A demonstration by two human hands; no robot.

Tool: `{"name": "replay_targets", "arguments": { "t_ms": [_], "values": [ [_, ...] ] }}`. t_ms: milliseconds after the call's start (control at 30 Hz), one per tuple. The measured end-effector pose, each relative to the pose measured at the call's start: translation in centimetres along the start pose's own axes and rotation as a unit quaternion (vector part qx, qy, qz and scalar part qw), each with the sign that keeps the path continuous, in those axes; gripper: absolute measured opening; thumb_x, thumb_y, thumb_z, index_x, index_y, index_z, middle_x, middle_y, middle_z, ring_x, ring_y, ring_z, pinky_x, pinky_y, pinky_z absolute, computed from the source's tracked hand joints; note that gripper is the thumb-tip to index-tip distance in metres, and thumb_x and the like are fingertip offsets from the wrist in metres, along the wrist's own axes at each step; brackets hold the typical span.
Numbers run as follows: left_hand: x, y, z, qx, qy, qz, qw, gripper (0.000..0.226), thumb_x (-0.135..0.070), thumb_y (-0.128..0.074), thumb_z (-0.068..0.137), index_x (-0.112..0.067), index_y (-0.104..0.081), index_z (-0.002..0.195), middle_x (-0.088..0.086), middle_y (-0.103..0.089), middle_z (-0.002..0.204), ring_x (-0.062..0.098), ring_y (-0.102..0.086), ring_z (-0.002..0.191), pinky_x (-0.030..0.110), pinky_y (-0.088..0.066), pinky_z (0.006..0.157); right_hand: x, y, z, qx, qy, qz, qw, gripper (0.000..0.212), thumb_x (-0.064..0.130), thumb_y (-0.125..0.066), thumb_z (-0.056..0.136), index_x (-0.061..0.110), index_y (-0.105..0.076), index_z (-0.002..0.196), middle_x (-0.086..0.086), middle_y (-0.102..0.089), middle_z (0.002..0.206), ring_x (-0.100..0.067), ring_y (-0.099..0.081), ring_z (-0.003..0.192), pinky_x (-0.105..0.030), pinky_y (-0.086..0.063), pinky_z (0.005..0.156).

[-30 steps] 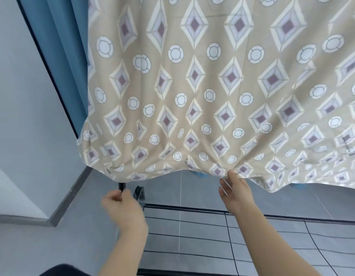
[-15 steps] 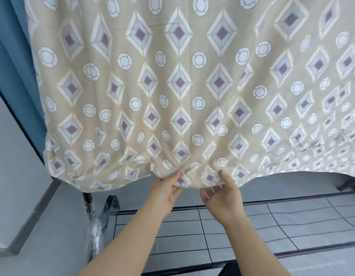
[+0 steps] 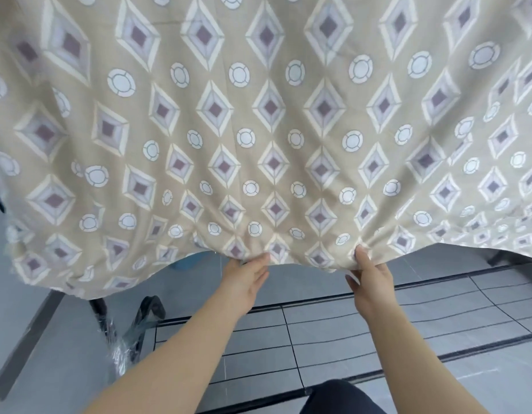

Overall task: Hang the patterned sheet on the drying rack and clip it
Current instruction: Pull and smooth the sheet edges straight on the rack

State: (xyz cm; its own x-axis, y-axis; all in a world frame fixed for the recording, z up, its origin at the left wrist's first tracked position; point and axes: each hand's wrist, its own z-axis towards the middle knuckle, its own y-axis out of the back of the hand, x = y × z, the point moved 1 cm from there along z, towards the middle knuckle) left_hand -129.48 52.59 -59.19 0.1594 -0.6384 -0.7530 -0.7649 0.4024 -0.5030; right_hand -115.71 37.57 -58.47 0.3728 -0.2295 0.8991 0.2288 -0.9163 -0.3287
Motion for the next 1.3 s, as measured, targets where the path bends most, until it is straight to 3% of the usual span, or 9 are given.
{"name": "replay_targets", "arguments": {
  "t_ms": [167,400,500,600,700,900,1000,1133,1300],
  "values": [
    [0.0,-0.6,2.0,-0.078,-0.019,0.065,0.995,0.019,0.003,-0.063,0.084,-0.004,-0.054,0.1,0.007,-0.062,0.091,0.014,-0.059,0.078,0.032,-0.045,0.097,-1.2,0.9,0.5,-0.008,0.003,-0.036,0.999,0.005,0.023,-0.056,0.093,0.026,-0.057,0.09,0.008,-0.062,0.092,-0.008,-0.058,0.083,-0.029,-0.042,0.08],
    [-0.1,0.5,3.3,-0.133,-0.023,0.09,0.987,0.014,-0.004,-0.064,0.086,-0.008,-0.05,0.084,0.006,-0.059,0.092,0.021,-0.056,0.095,0.034,-0.044,0.101,-3.9,-0.3,1.2,0.005,-0.029,-0.051,0.998,0.016,0.026,-0.057,0.093,0.017,-0.057,0.107,0.001,-0.063,0.102,-0.016,-0.058,0.093,-0.03,-0.042,0.081],
    [0.2,-0.2,2.9,-0.117,-0.015,0.051,0.992,0.014,-0.01,-0.062,0.088,-0.009,-0.05,0.095,0.006,-0.06,0.109,0.019,-0.055,0.105,0.03,-0.043,0.097,-3.7,-0.7,1.2,0.015,-0.047,-0.059,0.997,0.007,0.027,-0.057,0.093,0.021,-0.056,0.096,0.003,-0.062,0.099,-0.014,-0.059,0.088,-0.032,-0.043,0.083],
    [1.3,-2.9,2.1,-0.021,0.049,0.016,0.998,0.007,-0.015,-0.061,0.089,-0.017,-0.055,0.092,-0.003,-0.059,0.107,0.014,-0.05,0.114,0.033,-0.036,0.105,-3.4,-0.1,1.2,0.055,-0.084,-0.03,0.994,0.01,0.027,-0.057,0.093,0.022,-0.056,0.101,0.003,-0.063,0.101,-0.013,-0.06,0.09,-0.033,-0.043,0.084],
    [2.6,-5.3,2.1,0.048,0.075,0.023,0.996,0.01,-0.017,-0.059,0.09,-0.024,-0.058,0.096,-0.007,-0.063,0.105,0.011,-0.057,0.103,0.03,-0.038,0.097,-2.1,1.2,1.7,0.096,-0.109,0.011,0.989,0.015,0.023,-0.058,0.092,0.02,-0.059,0.106,0.004,-0.066,0.101,-0.014,-0.061,0.093,-0.03,-0.042,0.082],
    [2.9,-6.2,3.7,-0.004,0.038,0.029,0.999,0.014,-0.009,-0.061,0.088,-0.019,-0.055,0.097,-0.002,-0.059,0.102,0.012,-0.056,0.087,0.03,-0.041,0.09,4.7,5.0,4.3,0.014,-0.04,0.244,0.969,0.011,0.031,-0.055,0.092,0.022,-0.061,0.094,0.008,-0.064,0.082,-0.01,-0.056,0.08,-0.023,-0.042,0.076],
    [2.8,-6.1,4.3,-0.012,0.024,0.028,0.999,0.026,-0.011,-0.059,0.09,-0.017,-0.052,0.113,-0.002,-0.059,0.106,0.011,-0.054,0.086,0.029,-0.04,0.089,5.6,6.5,6.1,-0.004,-0.025,0.178,0.984,0.008,0.022,-0.05,0.096,0.022,-0.057,0.1,0.007,-0.066,0.088,-0.008,-0.06,0.083,-0.023,-0.046,0.074],
    [2.7,-6.3,5.4,-0.031,0.008,0.049,0.998,0.036,-0.011,-0.058,0.091,-0.009,-0.051,0.126,0.001,-0.059,0.109,0.014,-0.055,0.091,0.028,-0.041,0.09,3.3,8.3,7.1,-0.068,-0.042,0.06,0.995,0.015,0.013,-0.053,0.095,0.015,-0.05,0.081,-0.002,-0.054,0.08,-0.011,-0.05,0.07,-0.025,-0.042,0.063],
    [2.9,-6.8,6.3,-0.057,0.002,0.065,0.996,0.03,-0.01,-0.058,0.091,-0.008,-0.054,0.12,0.0,-0.059,0.102,0.008,-0.054,0.08,0.026,-0.041,0.092,2.0,8.4,8.4,-0.085,-0.045,0.053,0.994,0.015,0.013,-0.056,0.094,0.015,-0.05,0.08,-0.001,-0.057,0.081,-0.01,-0.055,0.07,-0.025,-0.042,0.059]
  ]
}}
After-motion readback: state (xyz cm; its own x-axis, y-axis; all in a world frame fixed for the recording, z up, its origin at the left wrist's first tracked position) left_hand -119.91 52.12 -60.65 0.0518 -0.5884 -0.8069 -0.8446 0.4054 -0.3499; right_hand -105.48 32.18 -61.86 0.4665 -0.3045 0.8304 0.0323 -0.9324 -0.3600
